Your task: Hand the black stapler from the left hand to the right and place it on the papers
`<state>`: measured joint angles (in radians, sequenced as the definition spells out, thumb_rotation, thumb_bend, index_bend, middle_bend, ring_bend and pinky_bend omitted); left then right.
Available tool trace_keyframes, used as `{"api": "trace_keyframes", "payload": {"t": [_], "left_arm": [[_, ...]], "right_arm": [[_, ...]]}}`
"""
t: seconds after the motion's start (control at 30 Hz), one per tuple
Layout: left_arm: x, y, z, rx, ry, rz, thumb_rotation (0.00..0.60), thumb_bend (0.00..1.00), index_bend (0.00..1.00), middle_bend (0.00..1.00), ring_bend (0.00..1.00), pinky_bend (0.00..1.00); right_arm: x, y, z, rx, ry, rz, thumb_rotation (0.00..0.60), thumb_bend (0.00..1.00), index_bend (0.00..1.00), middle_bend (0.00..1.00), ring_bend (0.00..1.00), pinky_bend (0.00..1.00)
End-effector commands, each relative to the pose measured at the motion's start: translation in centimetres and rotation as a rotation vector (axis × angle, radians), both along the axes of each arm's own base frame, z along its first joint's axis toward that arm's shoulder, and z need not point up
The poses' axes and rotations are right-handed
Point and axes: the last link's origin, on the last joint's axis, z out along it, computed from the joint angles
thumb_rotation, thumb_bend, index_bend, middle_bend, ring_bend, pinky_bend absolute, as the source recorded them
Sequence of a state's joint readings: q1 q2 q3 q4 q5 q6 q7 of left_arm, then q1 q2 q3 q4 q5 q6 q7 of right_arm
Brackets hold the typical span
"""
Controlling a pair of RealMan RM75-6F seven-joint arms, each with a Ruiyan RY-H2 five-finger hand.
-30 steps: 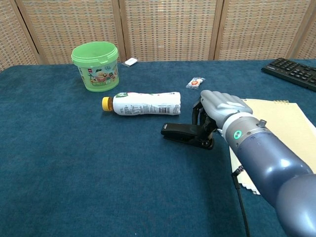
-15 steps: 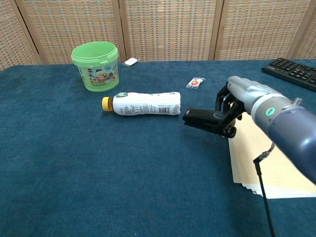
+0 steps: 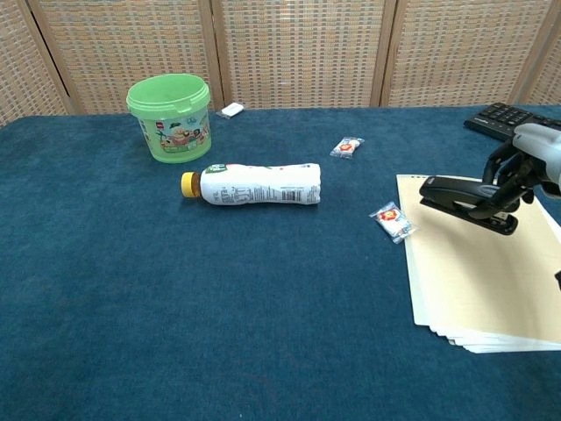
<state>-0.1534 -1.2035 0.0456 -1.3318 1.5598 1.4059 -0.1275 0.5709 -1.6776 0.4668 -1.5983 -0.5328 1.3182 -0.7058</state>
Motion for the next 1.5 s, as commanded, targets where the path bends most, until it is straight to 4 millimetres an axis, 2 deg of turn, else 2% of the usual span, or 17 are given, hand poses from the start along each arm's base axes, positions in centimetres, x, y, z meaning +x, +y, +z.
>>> {"api": "trace_keyframes", "payload": {"t": [0.03, 0.5, 0.57, 0.63, 0.7, 0.8, 0.83, 0.93, 1.07, 1.27, 1.5], "left_arm": [[0.0, -0.1, -0.1, -0.002, 0.002, 0.001, 0.600, 0.35, 0.14, 0.00, 0.00, 0.00], [0.0, 0.0, -0.1, -0.003, -0.001, 0.003, 0.600, 0.35, 0.14, 0.00, 0.00, 0.00], [0.0, 0.0, -0.1, -0.005, 0.000, 0.002, 0.600, 0.35, 0.14, 0.00, 0.00, 0.00], [0.1, 0.0, -0.1, -0.004, -0.001, 0.003, 0.600, 0.35, 0.14, 0.00, 0.00, 0.00], [0.1, 0.0, -0.1, -0.002, -0.003, 0.003, 0.600, 0.35, 0.14, 0.00, 0.00, 0.00], [0.1, -0.1, -0.1, -0.001, -0.003, 0.002, 0.600, 0.35, 0.14, 0.00, 0.00, 0.00], [0.1, -0.1, -0.1, -0.002, -0.003, 0.002, 0.600, 0.35, 0.14, 0.00, 0.00, 0.00], [0.1, 0.0, 0.0, 0.000, -0.003, 0.002, 0.600, 0.35, 0.14, 0.00, 0.00, 0.00], [0.1, 0.0, 0.0, 0.002, -0.005, 0.003, 0.600, 0.35, 0.13, 0.00, 0.00, 0.00], [0.1, 0.1, 0.0, 0.014, -0.009, 0.001, 0.600, 0.35, 0.13, 0.00, 0.00, 0.00], [0.3, 0.2, 0.2, 0.041, -0.016, 0.004, 0.600, 0.35, 0.12, 0.00, 0.00, 0.00]], "right_arm": [[-0.6, 0.2, -0.2, 0.007, -0.010, -0.013, 0.600, 0.38, 0.86, 0.73, 0.75, 0.95], [-1.9, 0.5, -0.4, 0.003, 0.018, -0.043, 0.600, 0.37, 0.85, 0.70, 0.71, 0.92], [-2.2, 0.8, -0.7, 0.022, 0.021, -0.048, 0.600, 0.33, 0.81, 0.64, 0.64, 0.84], [-2.5, 1.1, -0.9, 0.054, 0.021, -0.054, 0.600, 0.26, 0.67, 0.47, 0.44, 0.59], [-2.6, 1.2, -0.9, 0.070, 0.041, -0.048, 0.600, 0.22, 0.56, 0.32, 0.29, 0.40], [-2.8, 1.4, -0.9, 0.084, 0.057, -0.041, 0.600, 0.19, 0.38, 0.10, 0.08, 0.23], [-2.9, 1.5, -0.9, 0.090, 0.066, -0.041, 0.600, 0.18, 0.31, 0.04, 0.02, 0.16], [-3.4, 1.7, -0.8, 0.095, 0.090, -0.050, 0.600, 0.16, 0.15, 0.00, 0.00, 0.03], [-4.0, 1.6, -0.2, 0.067, 0.126, -0.043, 0.600, 0.15, 0.03, 0.00, 0.00, 0.00], [-4.1, 2.0, 2.1, -0.024, 0.133, 0.025, 0.600, 0.14, 0.01, 0.00, 0.00, 0.00], [-3.7, 3.8, 5.5, -0.104, 0.092, 0.136, 0.600, 0.13, 0.00, 0.00, 0.00, 0.00]]}}
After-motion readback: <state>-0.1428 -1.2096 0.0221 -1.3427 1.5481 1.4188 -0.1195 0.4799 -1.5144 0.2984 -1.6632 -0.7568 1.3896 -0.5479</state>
